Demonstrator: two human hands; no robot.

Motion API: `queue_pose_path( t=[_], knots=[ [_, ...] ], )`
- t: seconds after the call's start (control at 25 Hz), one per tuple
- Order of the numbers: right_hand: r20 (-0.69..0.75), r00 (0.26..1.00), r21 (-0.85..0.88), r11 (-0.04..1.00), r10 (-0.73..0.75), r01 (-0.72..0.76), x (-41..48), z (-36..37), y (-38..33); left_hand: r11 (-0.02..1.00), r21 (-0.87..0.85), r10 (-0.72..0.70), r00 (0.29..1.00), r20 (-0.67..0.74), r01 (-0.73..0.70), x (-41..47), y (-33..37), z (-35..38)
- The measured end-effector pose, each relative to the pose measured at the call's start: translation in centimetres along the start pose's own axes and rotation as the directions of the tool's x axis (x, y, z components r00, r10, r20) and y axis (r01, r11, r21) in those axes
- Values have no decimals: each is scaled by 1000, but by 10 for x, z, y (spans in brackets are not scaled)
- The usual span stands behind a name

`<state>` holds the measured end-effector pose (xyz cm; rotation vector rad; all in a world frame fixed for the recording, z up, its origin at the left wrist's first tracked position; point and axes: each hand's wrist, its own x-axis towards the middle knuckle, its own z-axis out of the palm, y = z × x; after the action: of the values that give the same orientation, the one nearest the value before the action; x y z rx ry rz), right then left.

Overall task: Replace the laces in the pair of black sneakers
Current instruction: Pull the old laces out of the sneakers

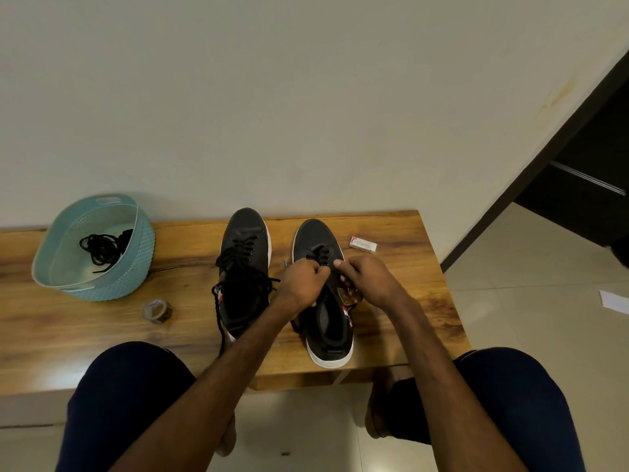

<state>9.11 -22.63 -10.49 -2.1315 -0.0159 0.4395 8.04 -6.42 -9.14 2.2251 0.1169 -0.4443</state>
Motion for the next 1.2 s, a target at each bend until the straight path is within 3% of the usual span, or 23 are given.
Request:
queue_pose_path(
  t=[0.08,0.4,0.56,0.64,0.72,0.8,0.92,1.04,1.2],
  knots=[
    [58,998,-107,994,-29,35,-3,-8,6,1000,-1,-12,1000,-1,12,-1,1,0],
    [49,989,-75,987,-140,143,-3,-8,-8,1000,-22,12,999,30,-12,1,-5,-2],
    [119,954,-406,863,-276,300,1,0,-26,990,88,116,991,-73,-109,0,-3,-12],
    [160,948,-599,737,-275,314,0,-4,-37,968,200,185,972,-142,-155,-1,-4,-13],
    [166,958,-700,655,-235,282,-6,-12,-41,974,176,166,975,-145,-140,-1,-6,-11],
    [178,973,-678,699,-144,228,-13,-26,-38,990,95,114,987,-113,-104,1,-7,-9],
    [273,962,-350,933,16,84,-20,-40,-31,996,53,79,993,-84,-75,1,-4,-9],
    [247,968,-169,986,41,1,-23,-42,-28,998,40,46,995,-83,-43,-1,-6,-11],
    [-1,999,-395,917,-52,47,-14,-43,-25,999,27,44,995,-89,-42,-2,-8,-19]
  ],
)
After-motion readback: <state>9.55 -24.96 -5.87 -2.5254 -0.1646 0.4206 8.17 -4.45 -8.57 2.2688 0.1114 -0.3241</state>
